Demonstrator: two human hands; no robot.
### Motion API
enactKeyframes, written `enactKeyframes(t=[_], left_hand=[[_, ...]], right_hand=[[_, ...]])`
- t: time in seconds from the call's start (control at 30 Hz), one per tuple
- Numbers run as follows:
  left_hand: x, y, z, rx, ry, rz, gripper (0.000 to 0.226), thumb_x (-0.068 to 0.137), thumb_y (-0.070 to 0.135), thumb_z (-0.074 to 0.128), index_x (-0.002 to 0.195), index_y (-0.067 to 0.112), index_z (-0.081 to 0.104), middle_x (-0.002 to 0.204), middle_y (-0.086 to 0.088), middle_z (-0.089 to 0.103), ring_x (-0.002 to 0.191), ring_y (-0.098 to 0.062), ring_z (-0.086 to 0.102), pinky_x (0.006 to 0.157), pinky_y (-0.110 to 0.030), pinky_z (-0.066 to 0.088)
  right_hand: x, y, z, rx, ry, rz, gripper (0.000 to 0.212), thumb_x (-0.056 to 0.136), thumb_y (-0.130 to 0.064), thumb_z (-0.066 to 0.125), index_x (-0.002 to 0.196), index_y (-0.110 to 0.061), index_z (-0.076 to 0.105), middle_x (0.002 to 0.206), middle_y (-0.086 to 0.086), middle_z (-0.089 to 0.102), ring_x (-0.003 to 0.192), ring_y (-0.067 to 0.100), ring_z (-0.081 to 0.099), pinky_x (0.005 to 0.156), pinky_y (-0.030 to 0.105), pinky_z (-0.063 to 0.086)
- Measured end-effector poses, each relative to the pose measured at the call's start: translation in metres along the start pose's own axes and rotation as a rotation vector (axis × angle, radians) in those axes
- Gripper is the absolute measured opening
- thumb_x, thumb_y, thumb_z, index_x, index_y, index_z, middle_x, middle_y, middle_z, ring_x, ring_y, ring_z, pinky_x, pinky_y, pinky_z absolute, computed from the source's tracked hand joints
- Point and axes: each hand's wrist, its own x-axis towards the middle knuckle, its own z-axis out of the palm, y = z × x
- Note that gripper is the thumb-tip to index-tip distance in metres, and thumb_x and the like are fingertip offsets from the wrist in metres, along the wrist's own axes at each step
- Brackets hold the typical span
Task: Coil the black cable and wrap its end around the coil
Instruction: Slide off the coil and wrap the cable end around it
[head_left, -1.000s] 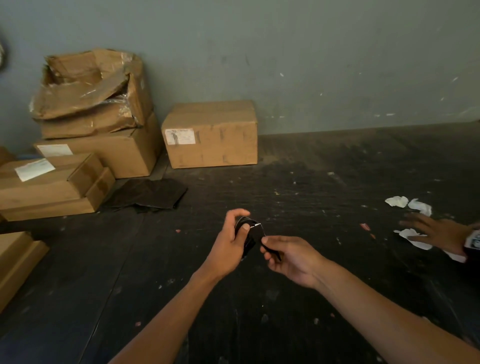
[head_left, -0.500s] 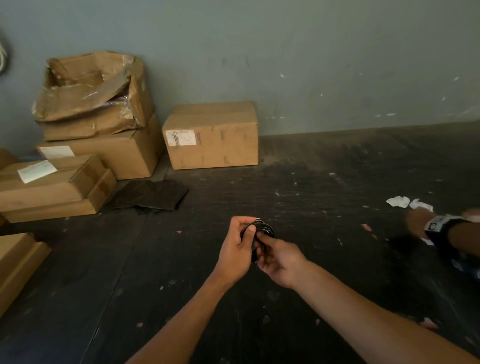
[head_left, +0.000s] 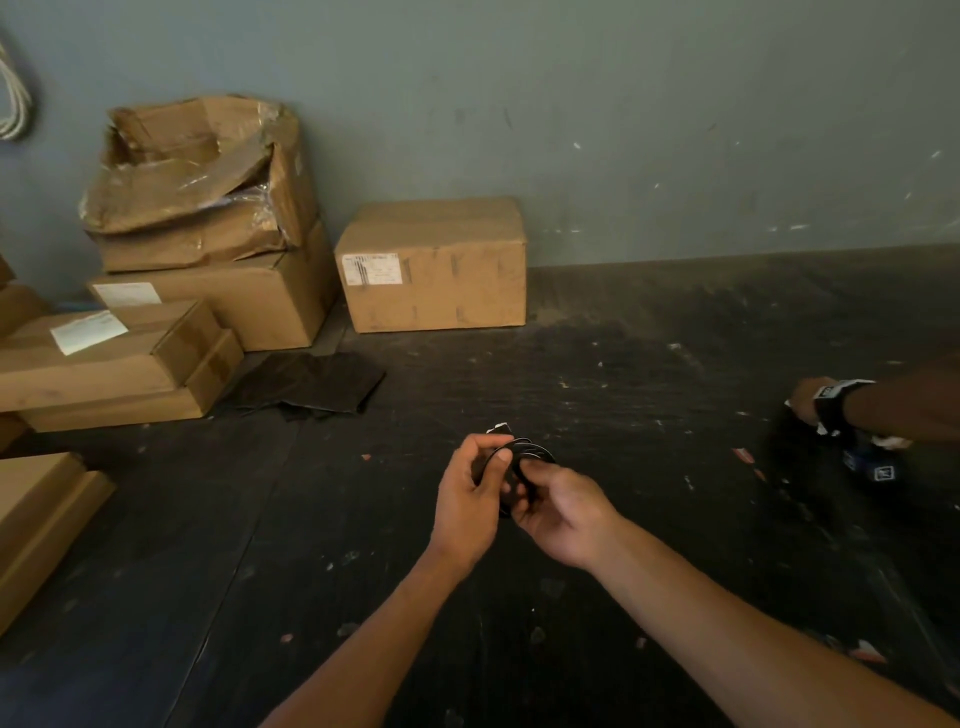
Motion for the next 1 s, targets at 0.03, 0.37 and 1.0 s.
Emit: enactKeyframes(t=[0.03, 0.37, 1.0], left_hand=[[0.0, 0.0, 0.001, -0.015, 0.015, -0.007, 0.02, 0.099, 0.013, 0.055, 0.113, 0.024, 0.064, 0.096, -0.004, 0.068, 0.076, -0.008, 0.065, 0.071, -0.02, 0.055], [0.007, 0.004, 0.002, -0.086, 0.112, -0.075, 0.024, 0.096, 0.012, 0.061, 0.109, 0.028, 0.072, 0.1, 0.006, 0.075, 0.093, -0.007, 0.071, 0.074, -0.02, 0.057], [0.014, 0.001, -0.003, -0.077, 0.116, -0.091, 0.029, 0.091, 0.004, 0.066, 0.11, 0.023, 0.053, 0.103, 0.007, 0.076, 0.101, -0.002, 0.069, 0.074, -0.01, 0.052]], right_hand=[[0.0, 0.0, 0.0, -0.011, -0.005, -0.006, 0.017, 0.092, -0.006, 0.057, 0.107, -0.004, 0.066, 0.093, 0.014, 0.069, 0.069, 0.017, 0.06, 0.061, 0.025, 0.048], [0.001, 0.0, -0.004, -0.38, -0.056, -0.092, 0.014, 0.091, -0.004, 0.06, 0.099, -0.01, 0.07, 0.076, 0.004, 0.07, 0.065, 0.012, 0.059, 0.058, 0.024, 0.048], [0.001, -0.022, -0.014, -1.179, -0.02, -0.944, 0.008, 0.091, -0.014, 0.064, 0.092, -0.023, 0.065, 0.084, -0.005, 0.07, 0.078, 0.001, 0.066, 0.068, 0.014, 0.052]])
